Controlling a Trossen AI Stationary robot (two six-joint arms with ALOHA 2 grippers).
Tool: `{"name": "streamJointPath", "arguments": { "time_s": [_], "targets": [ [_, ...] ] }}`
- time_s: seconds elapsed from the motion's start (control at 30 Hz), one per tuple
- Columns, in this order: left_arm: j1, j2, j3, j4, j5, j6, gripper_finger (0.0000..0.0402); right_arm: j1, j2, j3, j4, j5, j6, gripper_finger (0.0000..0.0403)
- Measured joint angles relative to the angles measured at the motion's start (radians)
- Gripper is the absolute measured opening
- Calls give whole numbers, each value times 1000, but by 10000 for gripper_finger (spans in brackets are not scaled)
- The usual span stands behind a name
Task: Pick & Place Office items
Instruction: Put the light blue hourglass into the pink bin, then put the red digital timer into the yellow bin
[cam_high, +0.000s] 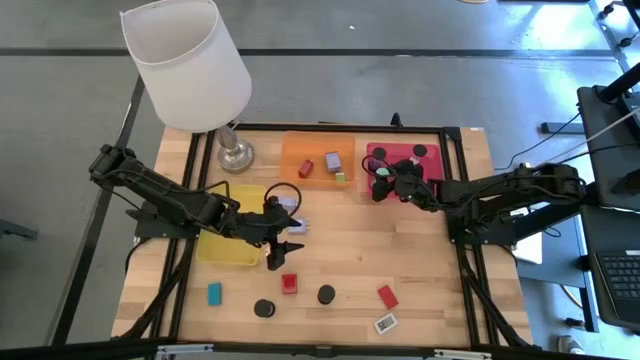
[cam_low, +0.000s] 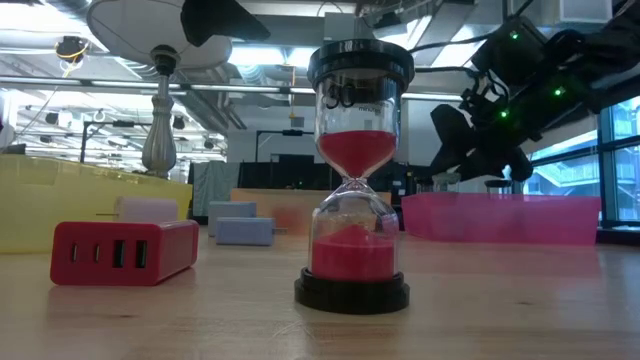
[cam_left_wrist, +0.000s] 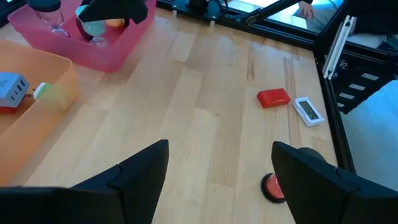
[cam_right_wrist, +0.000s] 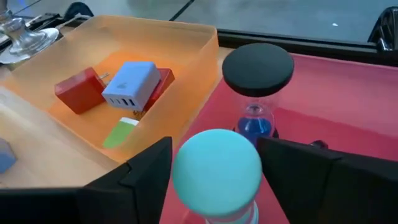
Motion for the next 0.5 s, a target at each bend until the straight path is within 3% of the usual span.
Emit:
{"name": "streamJointPath", "arguments": {
  "time_s": [0.3, 0.5],
  "targets": [
    [0, 0, 0, -1, 1, -1, 281, 0, -33, 0, 36, -4, -10, 259],
    [0, 0, 0, 0, 1, -3, 281, 0, -100, 0, 24, -77, -45, 287]
  ]
}}
